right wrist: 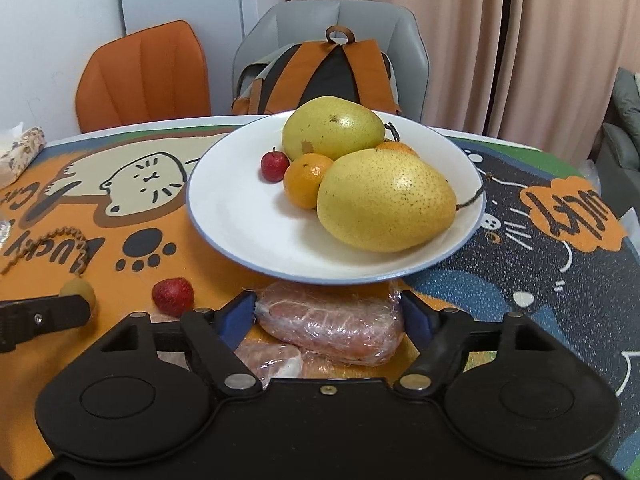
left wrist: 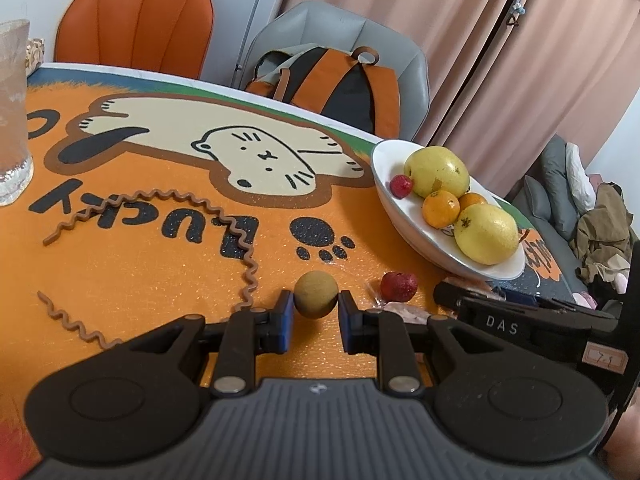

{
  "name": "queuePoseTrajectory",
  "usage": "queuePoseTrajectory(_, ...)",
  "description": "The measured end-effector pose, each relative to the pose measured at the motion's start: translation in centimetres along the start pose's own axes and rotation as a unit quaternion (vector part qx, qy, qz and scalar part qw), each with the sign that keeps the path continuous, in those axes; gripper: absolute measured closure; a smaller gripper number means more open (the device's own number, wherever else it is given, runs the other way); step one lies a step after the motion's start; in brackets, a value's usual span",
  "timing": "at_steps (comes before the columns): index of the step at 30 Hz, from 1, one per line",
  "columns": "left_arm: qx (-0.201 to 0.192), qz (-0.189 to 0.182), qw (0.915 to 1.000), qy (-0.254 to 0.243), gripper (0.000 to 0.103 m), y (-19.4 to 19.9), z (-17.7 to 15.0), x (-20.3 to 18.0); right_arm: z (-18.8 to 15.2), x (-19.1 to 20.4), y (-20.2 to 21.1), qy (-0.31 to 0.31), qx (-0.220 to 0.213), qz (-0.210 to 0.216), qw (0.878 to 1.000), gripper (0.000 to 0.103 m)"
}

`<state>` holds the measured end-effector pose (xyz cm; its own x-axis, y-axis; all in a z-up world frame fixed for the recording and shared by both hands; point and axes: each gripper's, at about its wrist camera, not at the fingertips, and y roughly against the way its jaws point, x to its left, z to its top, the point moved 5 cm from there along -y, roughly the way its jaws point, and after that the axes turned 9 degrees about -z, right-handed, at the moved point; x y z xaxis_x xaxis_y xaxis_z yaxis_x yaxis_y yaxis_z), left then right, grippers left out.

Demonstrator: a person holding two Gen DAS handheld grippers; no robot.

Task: Organize fruits
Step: 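Grasp the plastic-wrapped sausage with the right gripper while the left gripper holds the brown fruit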

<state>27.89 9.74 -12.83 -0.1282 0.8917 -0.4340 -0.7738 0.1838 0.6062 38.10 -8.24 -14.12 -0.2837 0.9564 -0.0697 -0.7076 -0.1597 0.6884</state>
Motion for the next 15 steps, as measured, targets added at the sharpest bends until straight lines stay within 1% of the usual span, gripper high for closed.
queuePoseTrajectory(5,-0.005,0.000,1.0000,-0.003,0.081,0.7,-0.1,-0.5,-0.4,-0.7,0.8,-0.019,0.008,0.018,1.000,0.031)
queuePoseTrajectory(15,-0.017,-0.005,0.9998,-0.007,0.081,2.0,-0.4,-1.4,-0.8,-1.8,3.4,-0.023,-0.010,0.030,0.999,0.031)
